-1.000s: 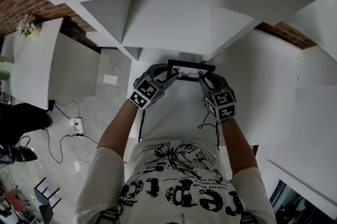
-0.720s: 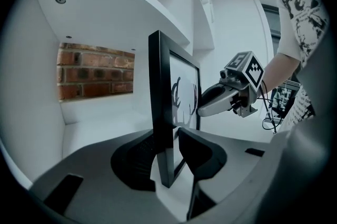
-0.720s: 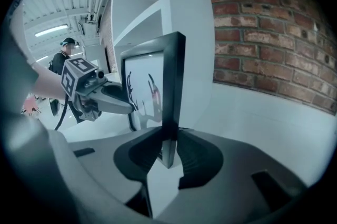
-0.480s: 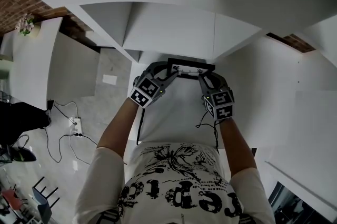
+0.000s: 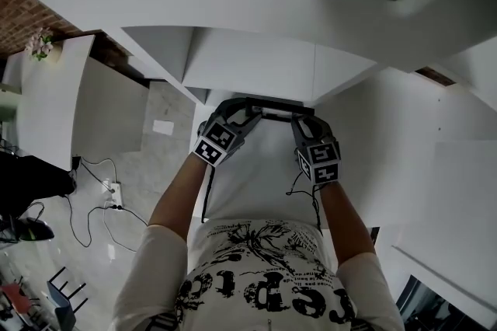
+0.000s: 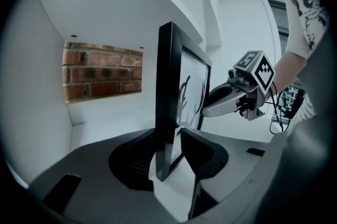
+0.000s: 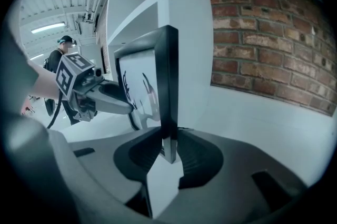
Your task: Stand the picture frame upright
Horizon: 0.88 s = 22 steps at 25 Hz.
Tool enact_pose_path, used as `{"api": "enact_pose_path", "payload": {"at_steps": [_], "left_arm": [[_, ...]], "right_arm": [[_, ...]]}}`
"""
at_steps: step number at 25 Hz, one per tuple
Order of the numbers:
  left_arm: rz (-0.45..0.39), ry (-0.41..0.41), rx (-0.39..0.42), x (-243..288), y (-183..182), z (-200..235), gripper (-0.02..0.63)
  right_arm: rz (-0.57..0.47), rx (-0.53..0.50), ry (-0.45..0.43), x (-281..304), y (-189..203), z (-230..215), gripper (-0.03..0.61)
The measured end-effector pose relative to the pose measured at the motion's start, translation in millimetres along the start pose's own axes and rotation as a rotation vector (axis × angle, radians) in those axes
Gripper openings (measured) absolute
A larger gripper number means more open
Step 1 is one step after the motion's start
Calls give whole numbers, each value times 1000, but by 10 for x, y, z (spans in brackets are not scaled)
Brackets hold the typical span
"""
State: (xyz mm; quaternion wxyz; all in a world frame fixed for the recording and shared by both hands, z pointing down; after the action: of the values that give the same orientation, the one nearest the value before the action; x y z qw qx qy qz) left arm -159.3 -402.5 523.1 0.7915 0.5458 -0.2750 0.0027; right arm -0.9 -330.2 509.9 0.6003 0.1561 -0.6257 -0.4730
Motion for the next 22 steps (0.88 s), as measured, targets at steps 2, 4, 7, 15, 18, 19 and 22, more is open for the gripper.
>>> {"api": "enact_pose_path", "payload": {"at_steps": [2,4,7,15,18,19,22], "left_arm": [[1,3,-13,-10,-7,18,167],[5,5,-21,-15,-2,29,166],[11,-4,-43,-25,8,42,166],[13,-96,-124,-61,61,56,176],[6,-123,-165,-64,67,52,195],[1,-128,-184,-69,78,61,206],[-41,-131,-237,-93,88,73,282]], "right_arm": [[-5,15,-5,7,-5,-3,91],[-14,42,-16,14,6,-7,94],[-15,51,-14,26,10,-11,95],[-12,44,-6,59,28,-2,100],[-19,79,-17,73,60,-7,117],[-19,90,-17,79,67,-11,124],[-23,93,-2,84,70,-24,165]]}}
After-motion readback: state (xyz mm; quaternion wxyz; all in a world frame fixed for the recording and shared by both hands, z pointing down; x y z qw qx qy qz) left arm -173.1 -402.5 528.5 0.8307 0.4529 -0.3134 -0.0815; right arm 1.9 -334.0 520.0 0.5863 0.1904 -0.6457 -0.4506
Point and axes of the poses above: the fingertips, and each gripper's own axes: x forward along the fingers, z to its left, y out of its underside, the point moved 6 cm from there along -x, backward along the fingers, and after that the axes turned 12 degrees about -x, right-handed, at the moved point
